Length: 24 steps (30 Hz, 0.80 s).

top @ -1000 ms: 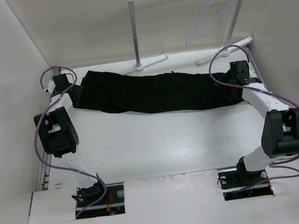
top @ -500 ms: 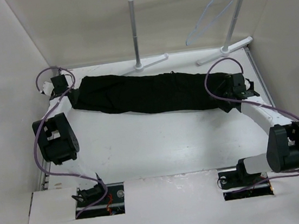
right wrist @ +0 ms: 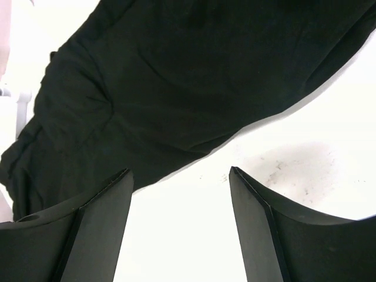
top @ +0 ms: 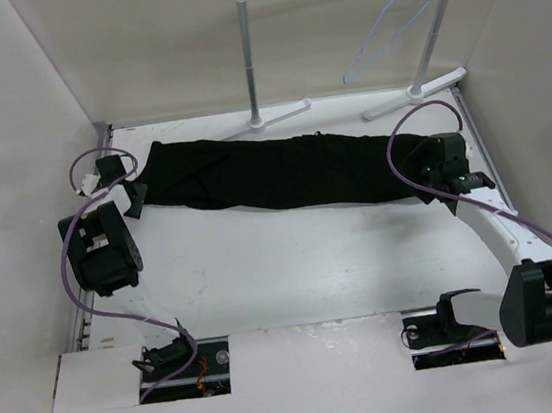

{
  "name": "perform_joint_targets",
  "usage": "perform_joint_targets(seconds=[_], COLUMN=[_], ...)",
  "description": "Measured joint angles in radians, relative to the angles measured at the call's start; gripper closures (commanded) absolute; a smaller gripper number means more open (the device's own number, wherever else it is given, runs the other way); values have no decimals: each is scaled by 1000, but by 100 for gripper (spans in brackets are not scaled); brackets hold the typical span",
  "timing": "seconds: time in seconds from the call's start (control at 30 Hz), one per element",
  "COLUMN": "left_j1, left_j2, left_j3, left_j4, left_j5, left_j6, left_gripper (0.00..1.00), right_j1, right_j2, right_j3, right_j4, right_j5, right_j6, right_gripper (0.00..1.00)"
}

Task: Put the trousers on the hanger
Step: Fold the trousers at the center of the board.

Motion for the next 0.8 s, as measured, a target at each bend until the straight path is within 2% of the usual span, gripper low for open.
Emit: perform_joint_targets(seconds=[0.23,0.43,0.6,0.73,0.8], left_j1=[37,40,40,40,40], left_j2=[-48,-62,-32,-7,2], left_j3=[-67,-108,-108,-108,-108], left_j4=[21,86,161,194,198], left_j5=[8,71,132,151,156], left_j6=[0,-14,-63,-100,-117], left_gripper=[44,44,56,81,90], right_j1=[0,0,-8,-66,-117], right_j2=[-32,-45,-48,-48,-46], right_j3=[0,-37,-67,-79,-82], right_j4=[-14,-14,-14,-8,-5], right_j5=[-13,-19,-24,-26,-26], right_j6=[-2,-2,-2,-2,-2], right_gripper=[27,26,26,26,26])
